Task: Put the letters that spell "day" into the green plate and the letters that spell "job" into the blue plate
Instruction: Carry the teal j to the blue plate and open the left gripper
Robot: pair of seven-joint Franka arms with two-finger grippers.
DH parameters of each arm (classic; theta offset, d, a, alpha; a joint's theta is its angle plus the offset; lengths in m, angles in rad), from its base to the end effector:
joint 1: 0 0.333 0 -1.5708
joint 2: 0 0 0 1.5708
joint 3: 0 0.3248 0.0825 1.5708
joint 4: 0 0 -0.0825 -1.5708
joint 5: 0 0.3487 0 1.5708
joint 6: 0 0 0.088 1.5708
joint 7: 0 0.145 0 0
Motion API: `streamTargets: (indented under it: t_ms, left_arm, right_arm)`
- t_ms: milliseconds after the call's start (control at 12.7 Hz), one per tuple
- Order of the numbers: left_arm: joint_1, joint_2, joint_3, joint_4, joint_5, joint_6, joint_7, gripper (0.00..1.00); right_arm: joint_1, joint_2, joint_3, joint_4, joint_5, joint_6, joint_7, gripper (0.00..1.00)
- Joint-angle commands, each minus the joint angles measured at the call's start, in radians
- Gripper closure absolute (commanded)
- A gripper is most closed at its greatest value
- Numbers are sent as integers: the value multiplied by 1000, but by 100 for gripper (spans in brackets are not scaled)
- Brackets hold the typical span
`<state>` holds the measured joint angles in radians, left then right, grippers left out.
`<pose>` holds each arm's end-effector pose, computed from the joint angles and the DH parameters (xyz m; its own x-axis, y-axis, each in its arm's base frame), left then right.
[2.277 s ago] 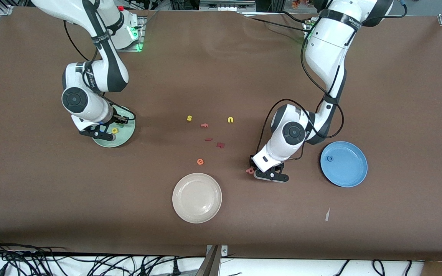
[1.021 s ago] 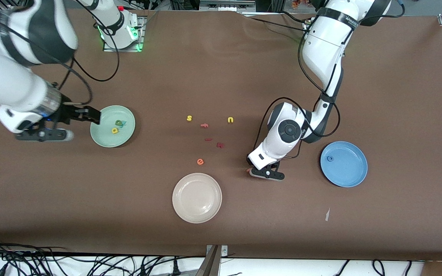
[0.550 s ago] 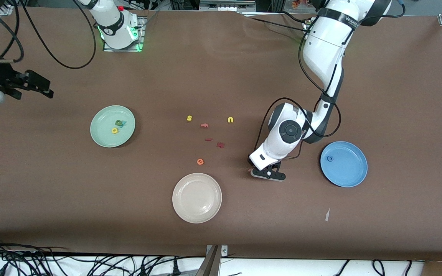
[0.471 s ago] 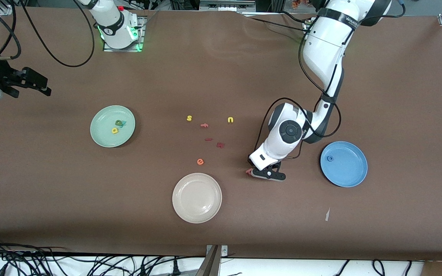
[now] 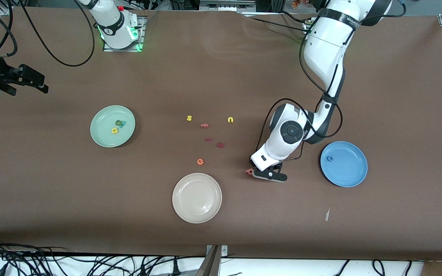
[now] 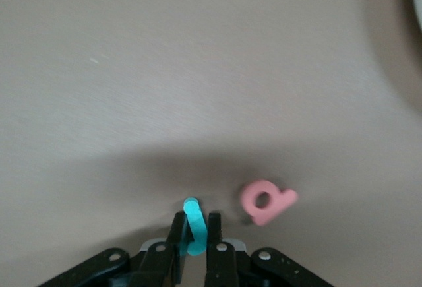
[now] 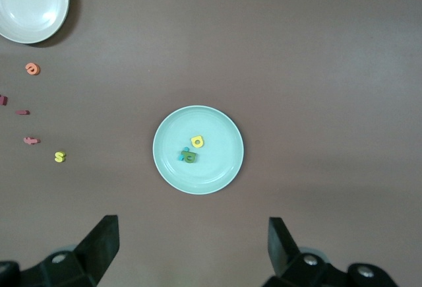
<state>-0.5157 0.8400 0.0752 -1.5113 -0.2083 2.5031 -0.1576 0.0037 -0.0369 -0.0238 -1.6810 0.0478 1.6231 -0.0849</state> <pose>0.6389 -0.3145 0.1729 0.9805 -0.1449 0.1330 -0.1604 -0.9804 0.1145 0.5092 -0.0037 0.5707 0.9979 0.0622 -0.0169 0.0613 -0.9969 -0.0501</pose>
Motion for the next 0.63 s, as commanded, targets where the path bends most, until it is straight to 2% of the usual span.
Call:
streamTargets:
  t_ms: [0,393,550]
  left_arm:
    - [86,-112,0,-64,35,-85,123,100]
    - [325,-352,-17,-387,37,-90,499,100]
    - [385,-412,-17,-478,37,-89,574,100]
  right_arm:
    - [5,-5,-7,6,-14,-15,-9,0]
    - [7,3,-5,6,-13,-15,-7,0]
    - [2,5,-16,4,-11,-17,-7,0]
